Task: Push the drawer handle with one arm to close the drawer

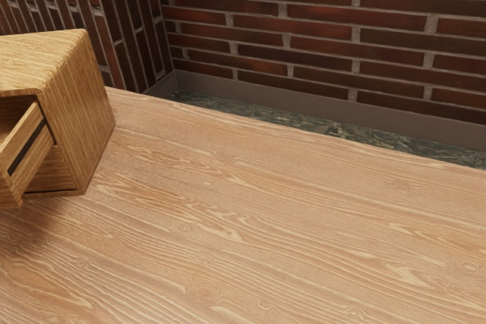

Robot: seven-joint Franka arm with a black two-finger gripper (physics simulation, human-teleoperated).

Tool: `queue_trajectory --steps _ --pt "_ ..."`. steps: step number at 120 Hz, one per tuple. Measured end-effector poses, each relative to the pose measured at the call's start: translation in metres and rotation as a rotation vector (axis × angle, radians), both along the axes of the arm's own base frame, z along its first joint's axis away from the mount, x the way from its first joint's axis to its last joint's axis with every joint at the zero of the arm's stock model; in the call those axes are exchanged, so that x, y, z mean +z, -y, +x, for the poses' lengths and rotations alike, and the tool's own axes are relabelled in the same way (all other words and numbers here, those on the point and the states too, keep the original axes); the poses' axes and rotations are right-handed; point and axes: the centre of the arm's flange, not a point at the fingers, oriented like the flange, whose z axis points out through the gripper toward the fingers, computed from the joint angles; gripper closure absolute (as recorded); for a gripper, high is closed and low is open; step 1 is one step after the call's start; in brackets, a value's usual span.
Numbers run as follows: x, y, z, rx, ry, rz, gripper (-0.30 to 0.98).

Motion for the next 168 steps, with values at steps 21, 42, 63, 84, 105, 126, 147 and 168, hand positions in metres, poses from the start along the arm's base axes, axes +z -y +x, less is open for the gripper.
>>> queue_trajectory --steps 21,42,63,84,105,126,147,168 --pt "-0.018 -0.024 0.012 -0.096 -0.03 0.028 0.79" --pt "-0.028 -0.03 0.025 -0.209 -0.021 0.066 0.79" --pt "-0.044 -0.037 0.02 -0.241 -0.01 0.087 0.79" --pt "-0.061 -0.059 0.019 -0.239 -0.019 0.084 0.79" --pt "-0.078 -0.074 0.037 -0.286 -0.029 0.085 0.79" --pt "-0.082 -0.08 0.048 -0.324 -0.019 0.106 0.79" --pt "-0.086 -0.082 0.061 -0.362 -0.016 0.124 0.79" --pt "-0.089 -0.086 0.071 -0.382 -0.002 0.136 0.79"
